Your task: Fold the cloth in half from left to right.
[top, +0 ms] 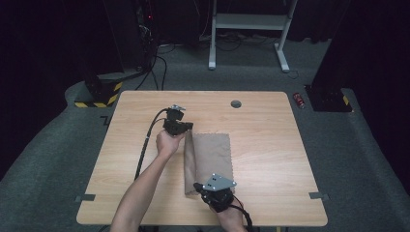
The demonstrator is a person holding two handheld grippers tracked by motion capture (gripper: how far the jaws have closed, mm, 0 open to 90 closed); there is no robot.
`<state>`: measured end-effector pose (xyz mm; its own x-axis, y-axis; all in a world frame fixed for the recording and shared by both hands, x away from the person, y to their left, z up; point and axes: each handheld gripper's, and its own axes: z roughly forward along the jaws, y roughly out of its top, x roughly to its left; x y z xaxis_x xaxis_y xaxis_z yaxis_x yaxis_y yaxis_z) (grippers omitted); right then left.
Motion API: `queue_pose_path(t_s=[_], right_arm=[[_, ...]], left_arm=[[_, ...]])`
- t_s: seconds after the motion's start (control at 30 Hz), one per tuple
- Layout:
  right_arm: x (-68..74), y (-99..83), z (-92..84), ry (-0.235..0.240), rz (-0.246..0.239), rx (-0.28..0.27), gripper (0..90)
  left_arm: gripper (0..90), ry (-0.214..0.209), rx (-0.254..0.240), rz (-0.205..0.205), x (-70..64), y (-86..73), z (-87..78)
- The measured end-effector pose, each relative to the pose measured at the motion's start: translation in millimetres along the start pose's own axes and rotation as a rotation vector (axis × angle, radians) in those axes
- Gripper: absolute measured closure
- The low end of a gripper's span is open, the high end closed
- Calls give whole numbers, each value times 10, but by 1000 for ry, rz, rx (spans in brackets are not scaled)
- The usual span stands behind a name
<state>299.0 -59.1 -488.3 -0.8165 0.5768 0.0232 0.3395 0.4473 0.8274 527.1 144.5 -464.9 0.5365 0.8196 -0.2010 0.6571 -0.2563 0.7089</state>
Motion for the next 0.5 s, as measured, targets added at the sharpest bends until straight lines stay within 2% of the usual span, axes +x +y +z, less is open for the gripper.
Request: queue_pose_path(t_s=[0.5], right_arm=[[-124,-167,-166,-46,25,8,900]], left_arm=[[900,-19,11,21,-170,98,120]])
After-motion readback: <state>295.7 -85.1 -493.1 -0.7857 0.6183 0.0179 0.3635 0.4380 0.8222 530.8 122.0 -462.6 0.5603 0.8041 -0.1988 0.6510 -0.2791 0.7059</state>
